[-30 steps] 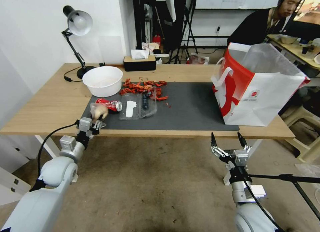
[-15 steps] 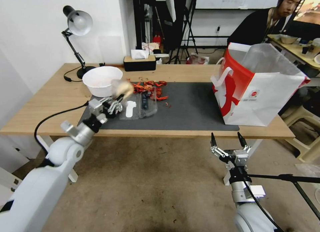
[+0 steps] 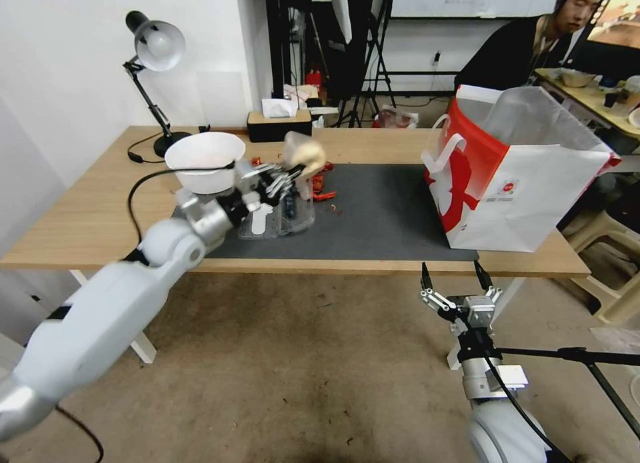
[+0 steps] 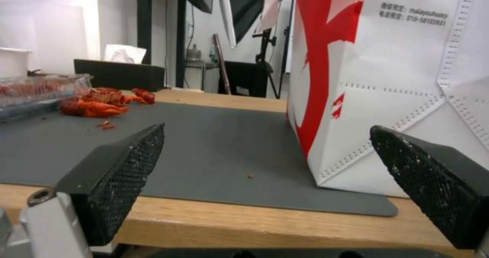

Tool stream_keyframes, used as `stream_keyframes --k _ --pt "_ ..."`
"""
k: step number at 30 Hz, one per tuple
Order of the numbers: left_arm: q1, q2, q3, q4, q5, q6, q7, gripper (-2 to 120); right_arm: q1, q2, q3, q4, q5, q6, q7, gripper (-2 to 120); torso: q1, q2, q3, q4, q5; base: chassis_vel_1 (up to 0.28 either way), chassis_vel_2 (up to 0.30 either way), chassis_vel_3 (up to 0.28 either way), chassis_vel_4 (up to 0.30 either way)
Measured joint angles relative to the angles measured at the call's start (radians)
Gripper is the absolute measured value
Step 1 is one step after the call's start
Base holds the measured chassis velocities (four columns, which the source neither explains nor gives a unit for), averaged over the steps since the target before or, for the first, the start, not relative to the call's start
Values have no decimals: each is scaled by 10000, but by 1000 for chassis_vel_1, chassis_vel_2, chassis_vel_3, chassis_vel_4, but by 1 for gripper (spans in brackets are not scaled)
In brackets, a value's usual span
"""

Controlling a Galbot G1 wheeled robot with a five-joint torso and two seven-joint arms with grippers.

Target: Pick up the trash from the table and place it into the takeout bag.

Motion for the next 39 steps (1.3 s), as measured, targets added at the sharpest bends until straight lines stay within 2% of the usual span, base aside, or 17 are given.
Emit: stream_keyframes --k 1,3,5,7,10,11,14,15,18,19,24,27,31,34,35,38,39 --pt "-496 -162 360 147 -143 61 -22 5 12 -1 -4 -18 -17 -4 -2 100 0 0 0 -1 -3 0 0 0 0" --pt "-628 -199 460 181 -174 73 -29 5 17 -1 -4 -24 -21 -4 -3 100 0 0 0 0 -3 0 0 0 0" --pt "-1758 -598 1369 513 -399 133 -96 5 33 4 -4 -79 -34 -3 -5 100 0 0 -1 -1 2 0 0 0 0" --pt "-2083 -754 1654 645 -455 147 -125 5 34 6 2 -98 -35 0 -5 100 0 0 0 -2 2 0 0 0 0" --pt "-3418 -1685 2780 1344 -674 187 -228 5 31 34 52 -146 -37 14 -7 100 0 0 0 -2 2 0 0 0 0" --pt "-3418 -1685 2780 1344 -674 187 -228 5 31 34 52 -146 -37 14 -7 100 0 0 0 -2 2 0 0 0 0" --pt "-4348 -2644 3498 2043 -838 194 -315 5 32 83 75 -148 -39 15 -6 100 -2 1 0 -2 2 0 0 0 0" --pt "-4348 -2644 3498 2043 -838 194 -315 5 32 83 75 -148 -39 15 -6 100 -2 1 0 -2 2 0 0 0 0" --pt "-5217 -3465 4130 2721 -1033 215 -388 5 41 121 82 -188 -44 15 -6 100 -2 2 0 -2 4 0 0 0 0" --pt "-5217 -3465 4130 2721 -1033 215 -388 5 41 121 82 -188 -44 15 -6 100 -2 2 0 -2 4 0 0 0 0" --pt "-6103 -4255 4743 3682 -1142 229 -366 5 86 129 83 -256 -43 17 -7 100 -1 2 0 0 0 0 0 0 0" --pt "-6475 -4568 4994 4094 -1202 321 -279 5 133 149 78 -267 -42 15 -7 100 -1 2 0 -2 1 0 0 0 0" --pt "-7291 -5237 5538 5080 -1293 720 229 5 159 184 66 -267 -36 -2 -7 100 -2 2 0 1 -1 0 0 0 0" --pt "-7564 -5542 5788 5503 -1325 800 432 5 161 192 66 -267 -26 -3 -8 100 -1 1 -1 1 0 0 0 0 0" --pt "-7772 -5866 5962 5859 -1352 908 623 5 166 199 72 -267 -16 -3 -8 100 0 1 0 0 0 0 0 0 0" --pt "-7962 -6225 6132 6230 -1366 1001 833 5 168 207 80 -267 -1 -1 -9 100 0 2 -1 -2 0 0 0 0 0" --pt "-8126 -6573 6296 6590 -1355 1062 1058 5 168 215 90 -266 11 2 -10 100 -1 2 -1 -3 1 0 0 0 0"
